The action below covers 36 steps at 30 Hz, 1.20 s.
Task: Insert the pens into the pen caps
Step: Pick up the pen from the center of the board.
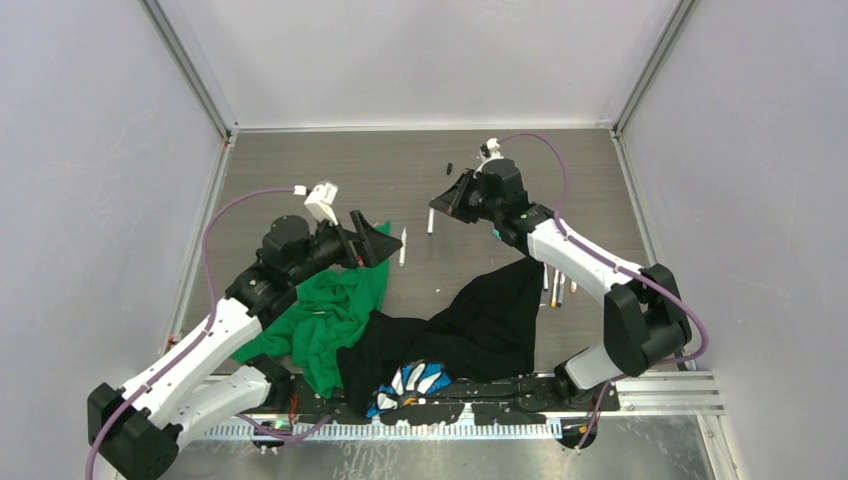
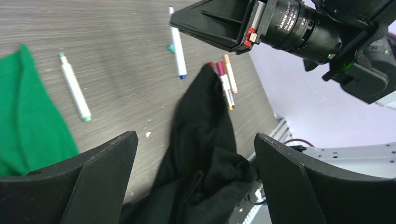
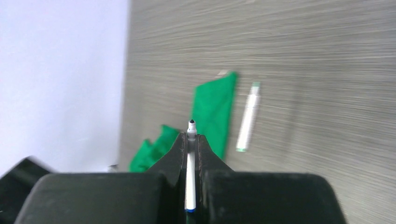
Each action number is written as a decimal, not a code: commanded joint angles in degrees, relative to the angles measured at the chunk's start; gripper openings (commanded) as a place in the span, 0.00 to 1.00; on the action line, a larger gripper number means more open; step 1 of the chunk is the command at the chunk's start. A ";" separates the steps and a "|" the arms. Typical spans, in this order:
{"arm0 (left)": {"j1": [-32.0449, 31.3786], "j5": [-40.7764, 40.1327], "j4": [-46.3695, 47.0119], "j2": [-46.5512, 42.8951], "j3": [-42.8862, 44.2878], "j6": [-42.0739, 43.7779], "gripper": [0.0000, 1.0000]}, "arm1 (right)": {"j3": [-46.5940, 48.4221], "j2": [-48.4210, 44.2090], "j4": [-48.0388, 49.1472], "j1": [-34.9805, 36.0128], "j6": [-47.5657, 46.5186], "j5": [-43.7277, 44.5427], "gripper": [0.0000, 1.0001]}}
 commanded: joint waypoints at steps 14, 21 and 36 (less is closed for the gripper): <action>-2.77 -3.94 11.02 5.67 2.07 -7.69 0.68 | 0.24 -6.02 22.19 10.82 12.53 -7.32 0.01; -2.82 -7.08 8.70 6.72 3.77 -8.18 0.36 | 0.06 -7.10 22.27 14.37 11.71 -6.26 0.01; 2.50 5.10 1.24 3.34 6.80 -0.28 0.00 | 6.32 -10.26 1.23 15.70 -8.50 10.24 0.40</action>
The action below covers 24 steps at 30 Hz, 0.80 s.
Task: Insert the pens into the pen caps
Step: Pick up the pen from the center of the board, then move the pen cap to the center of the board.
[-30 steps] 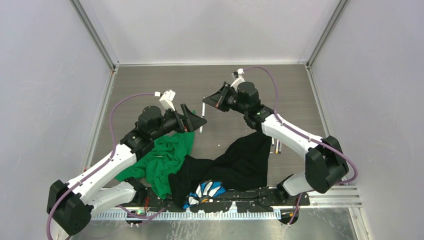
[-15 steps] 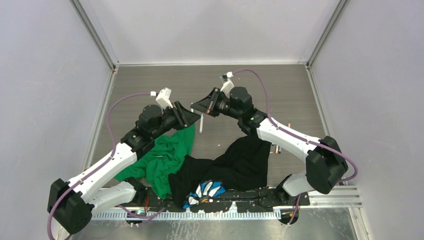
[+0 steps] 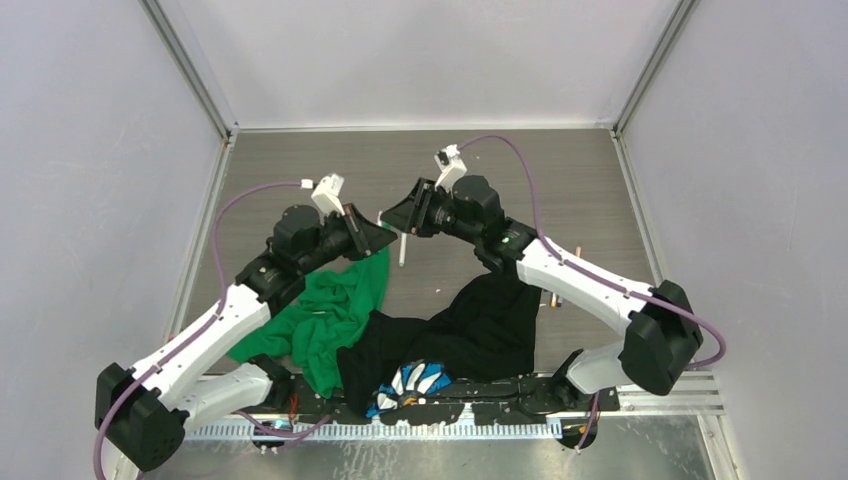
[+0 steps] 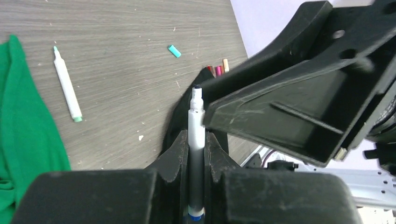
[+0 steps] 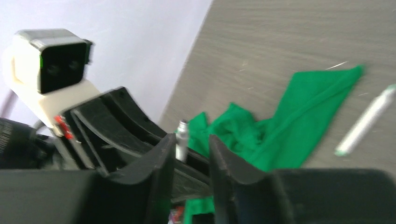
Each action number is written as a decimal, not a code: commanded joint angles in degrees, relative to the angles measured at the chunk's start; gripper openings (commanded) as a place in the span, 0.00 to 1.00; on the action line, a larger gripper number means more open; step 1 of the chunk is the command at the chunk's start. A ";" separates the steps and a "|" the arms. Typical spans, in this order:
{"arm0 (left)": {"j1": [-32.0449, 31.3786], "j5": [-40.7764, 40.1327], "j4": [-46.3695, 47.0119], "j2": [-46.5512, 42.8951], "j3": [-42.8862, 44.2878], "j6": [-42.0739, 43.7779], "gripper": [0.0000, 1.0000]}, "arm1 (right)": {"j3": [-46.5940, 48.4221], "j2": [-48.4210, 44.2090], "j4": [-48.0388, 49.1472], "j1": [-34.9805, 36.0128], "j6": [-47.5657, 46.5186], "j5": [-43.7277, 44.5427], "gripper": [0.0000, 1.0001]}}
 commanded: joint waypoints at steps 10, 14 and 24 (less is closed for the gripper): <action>15.68 45.12 -9.54 -8.95 9.48 25.35 0.00 | 20.71 8.10 -31.58 -13.01 -25.26 16.62 0.67; 15.85 33.27 -19.16 -9.12 11.81 35.50 0.00 | 25.99 17.22 -33.51 -17.81 -28.03 16.20 0.66; 15.78 18.58 -21.50 -11.91 8.23 39.82 0.00 | 49.82 44.11 -40.73 -20.67 -32.80 18.13 0.58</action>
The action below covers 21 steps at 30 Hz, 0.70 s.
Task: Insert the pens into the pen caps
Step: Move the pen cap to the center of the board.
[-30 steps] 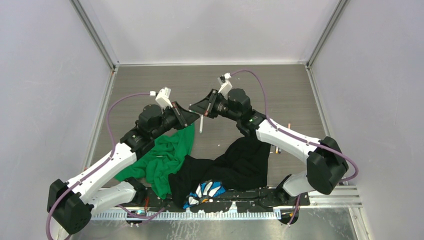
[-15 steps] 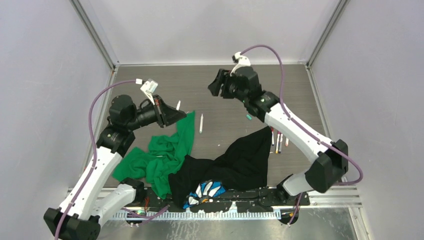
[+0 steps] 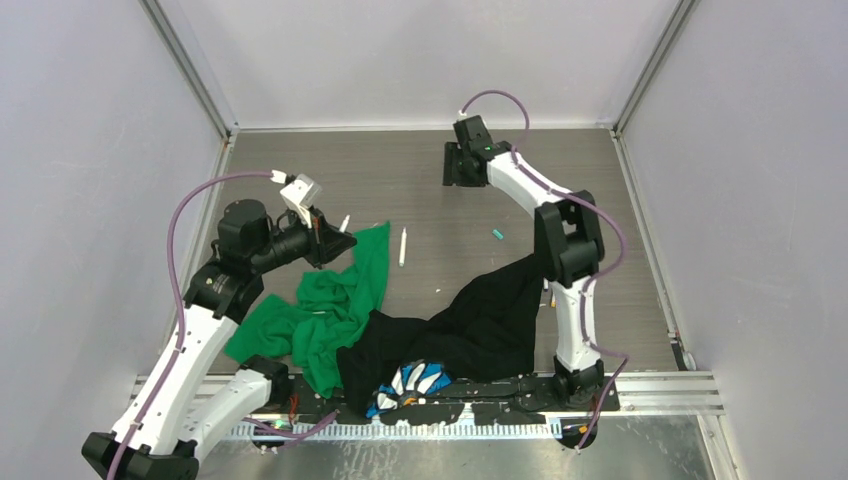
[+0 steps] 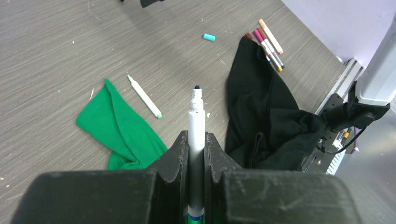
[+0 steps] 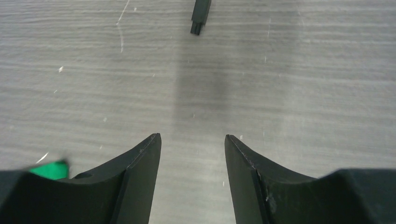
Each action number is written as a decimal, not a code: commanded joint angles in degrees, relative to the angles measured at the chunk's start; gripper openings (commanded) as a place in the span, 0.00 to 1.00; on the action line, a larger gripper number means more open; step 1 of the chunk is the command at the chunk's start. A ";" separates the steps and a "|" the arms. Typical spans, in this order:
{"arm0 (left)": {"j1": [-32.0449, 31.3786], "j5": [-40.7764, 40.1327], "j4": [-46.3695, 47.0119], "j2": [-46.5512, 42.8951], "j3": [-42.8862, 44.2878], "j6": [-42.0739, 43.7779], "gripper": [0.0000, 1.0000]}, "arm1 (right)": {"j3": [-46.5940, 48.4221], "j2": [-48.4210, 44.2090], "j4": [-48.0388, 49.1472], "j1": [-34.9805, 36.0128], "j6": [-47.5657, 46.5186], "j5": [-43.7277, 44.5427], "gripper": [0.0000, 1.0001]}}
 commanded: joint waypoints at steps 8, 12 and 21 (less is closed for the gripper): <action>0.18 -2.54 0.24 -1.60 -0.46 2.19 0.00 | 25.20 17.04 -4.82 -0.28 -3.26 5.76 0.53; 0.11 -2.51 0.41 -1.96 -0.65 2.19 0.00 | 29.23 20.62 -4.31 -0.32 -2.74 7.25 0.49; -0.28 -2.25 0.52 -2.87 -0.65 2.16 0.00 | 32.92 25.60 -1.53 -0.67 -2.02 8.77 0.43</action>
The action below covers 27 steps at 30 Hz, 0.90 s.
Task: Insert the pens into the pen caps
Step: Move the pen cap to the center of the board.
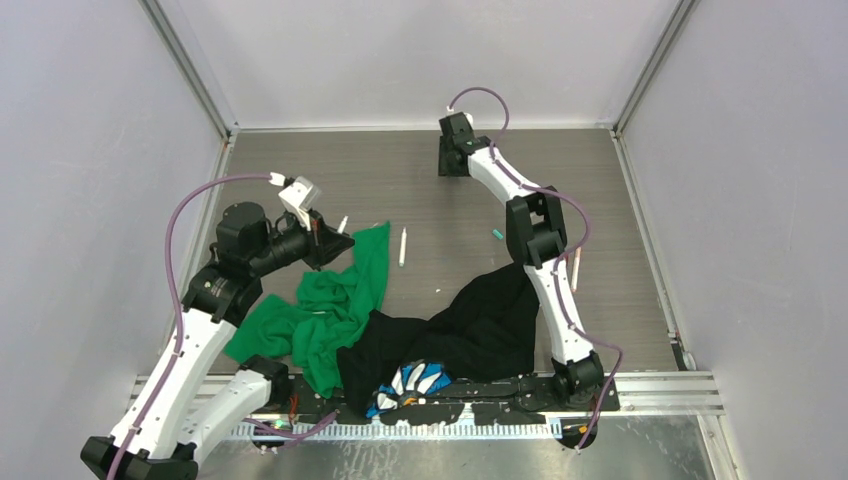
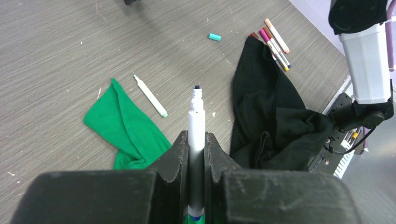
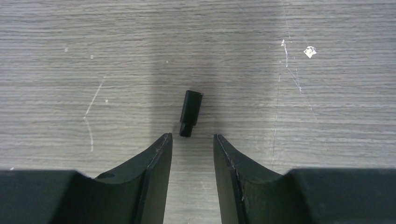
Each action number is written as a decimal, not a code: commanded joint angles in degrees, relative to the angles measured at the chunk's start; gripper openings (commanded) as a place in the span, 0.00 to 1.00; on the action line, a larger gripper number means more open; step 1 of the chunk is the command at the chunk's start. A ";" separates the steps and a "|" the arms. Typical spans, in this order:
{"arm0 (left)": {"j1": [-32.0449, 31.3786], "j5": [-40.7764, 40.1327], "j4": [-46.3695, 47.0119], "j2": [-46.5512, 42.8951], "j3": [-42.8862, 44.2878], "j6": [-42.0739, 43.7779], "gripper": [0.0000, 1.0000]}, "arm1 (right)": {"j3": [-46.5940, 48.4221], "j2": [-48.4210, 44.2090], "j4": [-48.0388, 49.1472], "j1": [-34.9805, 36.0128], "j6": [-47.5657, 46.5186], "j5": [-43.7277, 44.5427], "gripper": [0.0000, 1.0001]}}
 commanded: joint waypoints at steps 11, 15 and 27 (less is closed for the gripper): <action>-0.29 0.14 1.86 -1.46 0.20 0.47 0.00 | 8.56 5.46 4.13 -1.20 -0.05 2.80 0.43; -0.44 0.06 1.83 -1.33 0.17 0.46 0.00 | 9.88 6.89 4.47 -1.60 0.12 2.81 0.39; -0.55 -0.12 1.86 -1.16 0.15 0.61 0.00 | 9.78 8.29 5.02 -1.58 0.35 2.82 0.22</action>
